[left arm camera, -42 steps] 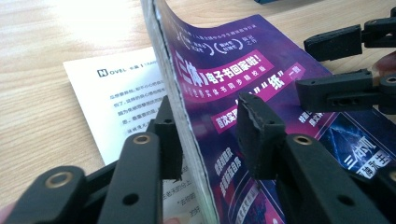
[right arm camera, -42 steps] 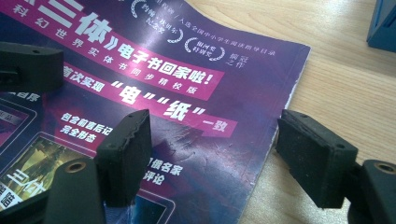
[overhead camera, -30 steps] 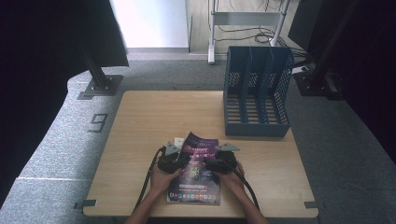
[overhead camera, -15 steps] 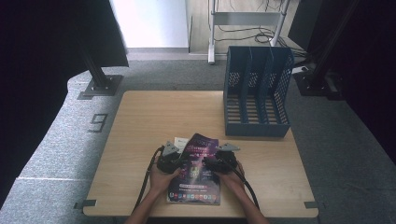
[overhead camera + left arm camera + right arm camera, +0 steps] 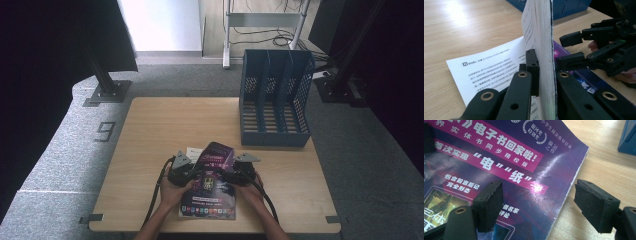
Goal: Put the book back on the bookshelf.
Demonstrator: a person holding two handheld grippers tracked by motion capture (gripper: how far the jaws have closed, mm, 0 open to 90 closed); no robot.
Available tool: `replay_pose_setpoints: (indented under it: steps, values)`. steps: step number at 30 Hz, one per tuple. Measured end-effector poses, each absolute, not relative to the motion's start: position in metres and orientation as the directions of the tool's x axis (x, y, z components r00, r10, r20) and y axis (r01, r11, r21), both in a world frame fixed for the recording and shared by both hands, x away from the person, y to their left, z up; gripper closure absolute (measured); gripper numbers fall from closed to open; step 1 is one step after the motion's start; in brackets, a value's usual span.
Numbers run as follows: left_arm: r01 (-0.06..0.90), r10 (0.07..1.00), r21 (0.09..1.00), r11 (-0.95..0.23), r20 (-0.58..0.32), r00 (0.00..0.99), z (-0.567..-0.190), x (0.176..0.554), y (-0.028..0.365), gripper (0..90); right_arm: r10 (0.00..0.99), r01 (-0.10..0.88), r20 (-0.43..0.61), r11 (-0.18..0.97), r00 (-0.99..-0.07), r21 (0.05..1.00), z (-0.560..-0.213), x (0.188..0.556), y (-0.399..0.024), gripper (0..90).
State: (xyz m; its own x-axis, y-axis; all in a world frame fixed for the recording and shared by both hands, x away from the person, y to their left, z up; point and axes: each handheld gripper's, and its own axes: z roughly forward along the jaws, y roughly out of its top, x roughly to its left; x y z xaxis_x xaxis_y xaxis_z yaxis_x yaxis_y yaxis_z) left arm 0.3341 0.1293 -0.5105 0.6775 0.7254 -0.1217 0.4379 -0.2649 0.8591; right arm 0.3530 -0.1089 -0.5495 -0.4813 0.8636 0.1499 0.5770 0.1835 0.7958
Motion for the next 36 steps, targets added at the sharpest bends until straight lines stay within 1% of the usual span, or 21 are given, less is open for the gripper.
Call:
replay_pose_setpoints:
  steps: [10, 16, 32, 36]
  values:
    - [0.410, 0.718, 0.872, -0.266, -0.105, 0.688, -0.504, 0.330, 0.128, 87.2, 0.851, 0.569, 0.164, 0.178, -0.498, 0.803, -0.548, 0.353, -0.110, 22.3]
    - [0.395, 0.710, 0.884, -0.250, -0.109, 0.695, -0.497, 0.326, 0.130, 87.2, 0.824, 0.569, 0.223, 0.141, -0.521, 0.810, -0.543, 0.354, -0.115, 21.5]
    - [0.392, 0.703, 0.889, -0.235, -0.123, 0.700, -0.492, 0.323, 0.129, 87.2, 0.807, 0.597, 0.269, 0.125, -0.526, 0.793, -0.543, 0.359, -0.119, 17.6]
    - [0.385, 0.702, 0.893, -0.233, -0.119, 0.702, -0.490, 0.321, 0.129, 87.2, 0.793, 0.606, 0.299, 0.108, -0.531, 0.788, -0.543, 0.360, -0.122, 17.4]
